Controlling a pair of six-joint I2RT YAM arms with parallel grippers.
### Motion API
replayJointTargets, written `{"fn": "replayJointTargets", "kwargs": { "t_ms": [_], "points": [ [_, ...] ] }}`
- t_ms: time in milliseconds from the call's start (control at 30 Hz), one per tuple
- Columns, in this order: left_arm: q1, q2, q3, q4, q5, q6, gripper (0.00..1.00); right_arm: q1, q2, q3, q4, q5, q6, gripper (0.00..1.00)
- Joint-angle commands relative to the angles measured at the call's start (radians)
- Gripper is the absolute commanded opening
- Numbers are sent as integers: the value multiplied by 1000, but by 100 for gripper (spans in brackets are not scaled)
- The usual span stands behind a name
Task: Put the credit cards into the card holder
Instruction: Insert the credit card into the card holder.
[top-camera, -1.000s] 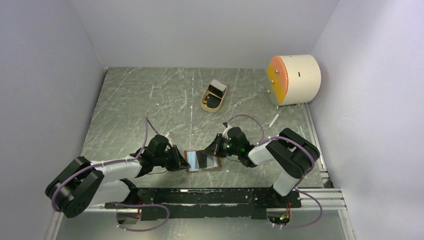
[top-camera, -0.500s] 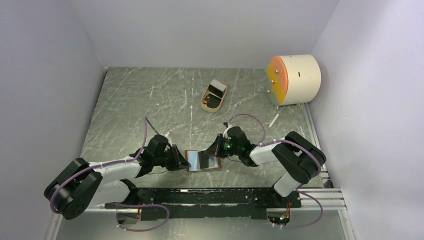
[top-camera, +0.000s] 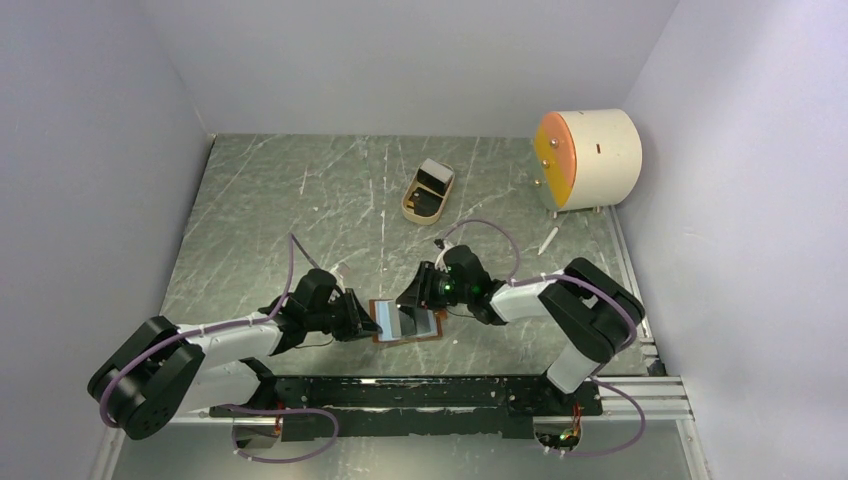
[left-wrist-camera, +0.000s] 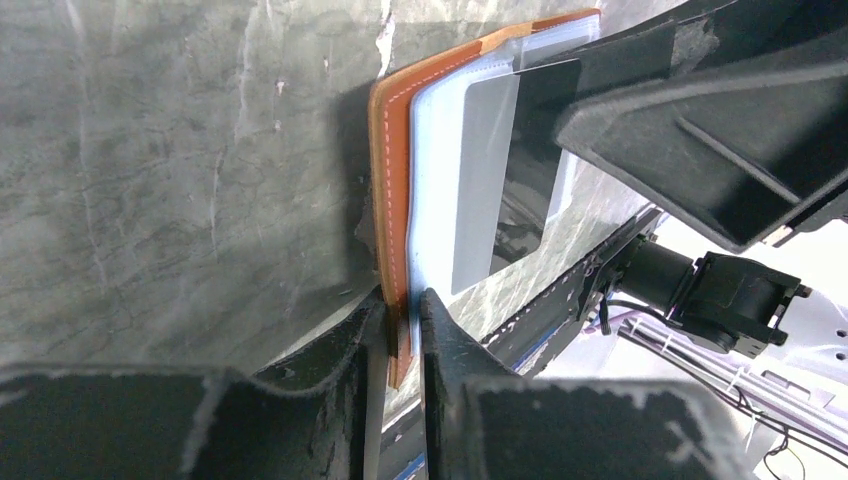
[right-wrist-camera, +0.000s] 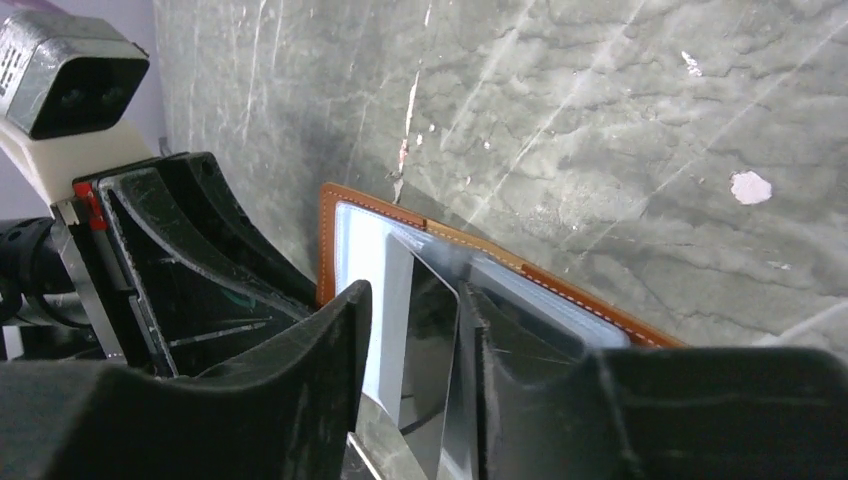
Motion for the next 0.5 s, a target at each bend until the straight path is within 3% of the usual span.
{"fn": "replayJointTargets", "kwargs": {
  "t_ms": [0, 267, 467],
  "points": [
    [6, -21, 23, 28, 24, 7, 22, 6, -51, -2, -215, 124, -85, 43],
    [5, -7, 26, 48, 36, 12, 23, 18, -155, -1, -333, 177, -92, 45],
    [5, 2, 22, 66, 48, 14, 24, 49, -178, -15, -313, 174, -61, 44]
  ]
}}
